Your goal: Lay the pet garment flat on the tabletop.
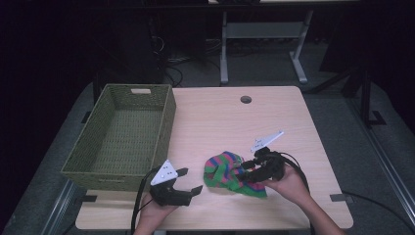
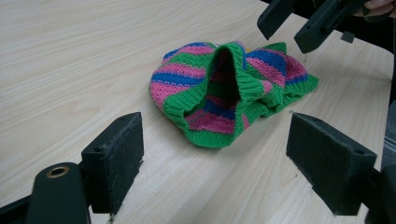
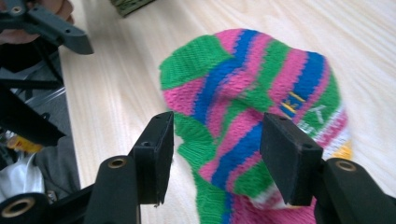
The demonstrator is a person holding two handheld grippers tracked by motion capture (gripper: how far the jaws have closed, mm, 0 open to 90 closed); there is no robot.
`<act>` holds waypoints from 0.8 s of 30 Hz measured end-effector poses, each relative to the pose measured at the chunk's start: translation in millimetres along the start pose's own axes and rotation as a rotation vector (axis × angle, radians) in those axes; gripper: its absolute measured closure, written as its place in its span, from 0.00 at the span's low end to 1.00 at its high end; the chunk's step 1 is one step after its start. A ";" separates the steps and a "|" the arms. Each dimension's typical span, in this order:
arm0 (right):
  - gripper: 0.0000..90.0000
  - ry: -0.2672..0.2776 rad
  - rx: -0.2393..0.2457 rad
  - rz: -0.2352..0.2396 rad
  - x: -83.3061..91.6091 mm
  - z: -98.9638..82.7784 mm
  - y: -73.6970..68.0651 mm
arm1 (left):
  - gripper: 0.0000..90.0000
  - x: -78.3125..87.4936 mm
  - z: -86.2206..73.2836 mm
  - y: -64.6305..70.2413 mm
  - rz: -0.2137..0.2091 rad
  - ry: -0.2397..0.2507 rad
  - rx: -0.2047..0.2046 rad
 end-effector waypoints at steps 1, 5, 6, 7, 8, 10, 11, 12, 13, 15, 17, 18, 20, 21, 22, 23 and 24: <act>0.50 0.000 0.010 0.008 -1.6 0.2 -2.0 | 0.21 0.0 0.0 0.0 0.000 0.001 0.000; 0.51 -0.010 0.031 0.032 -7.4 0.6 -6.2 | 0.21 0.1 -0.1 -0.1 0.000 -0.001 0.002; 0.52 -0.012 0.034 0.040 -8.5 0.8 -7.5 | 0.21 0.1 0.0 0.0 -0.001 0.000 0.001; 0.52 -0.012 0.038 0.045 -9.7 1.1 -8.6 | 0.21 0.0 0.0 -0.1 -0.001 0.000 0.001; 0.52 -0.012 0.040 0.048 -11.1 1.5 -9.9 | 0.21 0.0 0.0 -0.1 -0.002 -0.001 0.002; 0.55 -0.007 0.034 0.069 -13.3 2.4 -12.6 | 0.21 -0.3 -0.1 -0.3 -0.003 -0.003 0.000; 0.55 -0.007 0.044 0.075 -15.1 3.7 -15.6 | 0.21 -0.4 -0.1 -0.2 -0.003 -0.003 -0.001; 0.55 -0.012 0.054 0.074 -16.9 4.8 -17.4 | 0.21 -0.4 0.0 -0.3 -0.004 -0.004 -0.001; 0.56 -0.014 0.054 0.080 -18.7 5.9 -19.0 | 0.21 -0.3 0.0 -0.2 -0.003 -0.004 -0.001; 0.57 -0.010 0.057 0.096 -22.8 7.3 -21.3 | 0.21 0.1 0.1 0.1 -0.002 -0.004 -0.001; 0.57 -0.019 0.070 0.097 -27.4 9.0 -24.3 | 0.21 0.2 0.0 0.1 -0.002 -0.001 0.001; 0.58 -0.026 0.075 0.095 -30.0 9.9 -26.2 | 0.21 0.2 0.0 0.0 -0.002 -0.001 0.001; 0.58 -0.029 0.083 0.092 -33.5 10.9 -27.2 | 0.21 0.3 0.0 -0.1 -0.003 0.001 0.002; 0.58 -0.033 0.088 0.092 -34.7 11.5 -27.2 | 0.21 0.3 0.1 -0.1 -0.003 0.001 0.002; 0.59 -0.034 0.086 0.088 -36.1 11.9 -27.5 | 0.21 0.4 0.1 0.1 -0.003 0.001 0.001; 0.59 -0.038 0.089 0.088 -37.2 12.2 -27.4 | 0.21 0.4 0.1 0.0 -0.004 -0.001 0.000; 0.59 -0.042 0.089 0.084 -38.4 12.4 -27.6 | 0.21 0.2 0.0 0.0 -0.004 -0.001 0.000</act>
Point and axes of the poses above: each handheld gripper's, and its own axes: x roughly backward along the jaws, z roughly out of its top, y roughly to its right, the point moved 2 cm from there along -x, roughly forward along the jaws, and after that the axes turned 9 degrees about y, right-handed, at the moved point
